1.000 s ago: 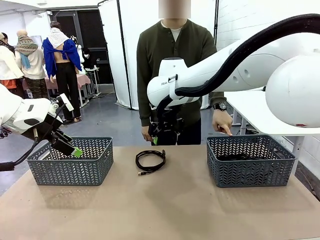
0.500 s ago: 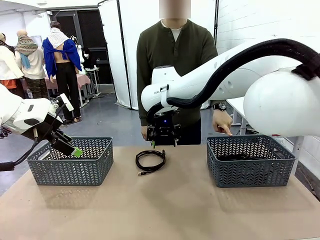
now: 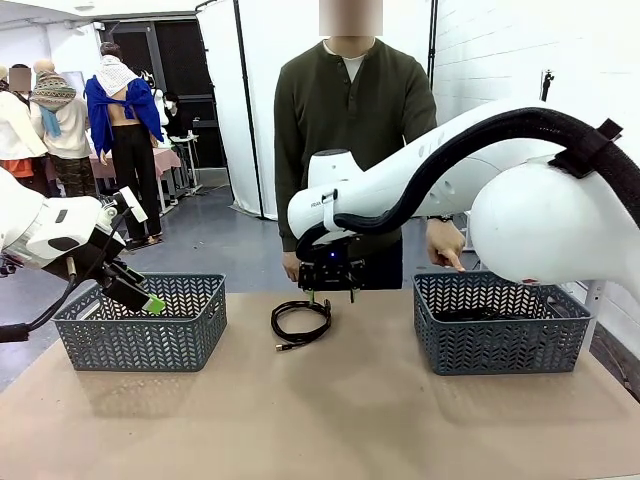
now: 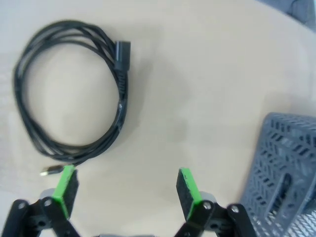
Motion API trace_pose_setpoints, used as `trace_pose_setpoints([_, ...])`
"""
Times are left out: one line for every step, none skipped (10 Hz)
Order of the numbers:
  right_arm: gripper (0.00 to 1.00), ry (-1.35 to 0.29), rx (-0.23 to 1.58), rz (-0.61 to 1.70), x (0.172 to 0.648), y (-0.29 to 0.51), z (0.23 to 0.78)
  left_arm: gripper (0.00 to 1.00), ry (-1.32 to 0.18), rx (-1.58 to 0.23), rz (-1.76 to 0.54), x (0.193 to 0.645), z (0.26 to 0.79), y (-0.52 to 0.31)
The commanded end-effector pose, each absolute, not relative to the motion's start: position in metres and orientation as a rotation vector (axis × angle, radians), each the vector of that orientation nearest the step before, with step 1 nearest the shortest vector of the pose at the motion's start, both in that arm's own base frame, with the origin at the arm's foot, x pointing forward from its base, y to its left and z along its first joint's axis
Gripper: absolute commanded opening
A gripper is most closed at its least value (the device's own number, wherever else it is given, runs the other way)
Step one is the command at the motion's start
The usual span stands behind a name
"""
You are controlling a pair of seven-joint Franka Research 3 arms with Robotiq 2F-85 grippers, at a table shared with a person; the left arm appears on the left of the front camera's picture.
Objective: Organize the cables according to human instructions.
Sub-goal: Pick up a bundle of cables and place it in the basket indicated by the human.
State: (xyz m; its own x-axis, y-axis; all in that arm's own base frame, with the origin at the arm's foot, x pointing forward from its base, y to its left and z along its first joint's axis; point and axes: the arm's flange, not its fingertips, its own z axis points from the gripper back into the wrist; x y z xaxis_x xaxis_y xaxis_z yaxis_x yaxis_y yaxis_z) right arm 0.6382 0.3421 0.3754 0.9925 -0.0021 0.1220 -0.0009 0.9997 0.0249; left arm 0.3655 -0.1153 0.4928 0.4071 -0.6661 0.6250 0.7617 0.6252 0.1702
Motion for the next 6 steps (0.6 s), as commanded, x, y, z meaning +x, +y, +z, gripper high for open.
trace_pose_setpoints([1.0, -0.124, 0.036, -0.044, 0.6457, 0.3428, 0.3715, 1.0, -0.722, -0.164, -0.9, 0.3673, 0.4918, -0.1146])
trace_pose_setpoints([1.0, -0.122, 0.025, -0.001, 0.6382, 0.3421, 0.3754, 1.0, -0.722, -0.164, -0.9, 0.3673, 0.4918, -0.1146])
trace_pose_setpoints([1.0, -0.122, 0.025, -0.001, 0.6382, 0.3421, 0.3754, 1.0, -0.722, -0.164, -0.9, 0.3673, 0.4918, -0.1146])
trace_pose_setpoints([1.0, -0.122, 0.025, -0.001, 0.6382, 0.3421, 0.3754, 1.0, -0.722, -0.164, -0.9, 0.3673, 0.4918, -0.1146])
trace_pose_setpoints([1.0, -0.122, 0.025, -0.001, 0.6382, 0.3421, 0.3754, 1.0, -0.722, -0.164, -0.9, 0.3673, 0.4918, -0.1146])
trace_pose_setpoints([1.0, -0.122, 0.025, -0.001, 0.6382, 0.3421, 0.3754, 1.0, -0.722, -0.164, -0.9, 0.3673, 0.4918, -0.1146])
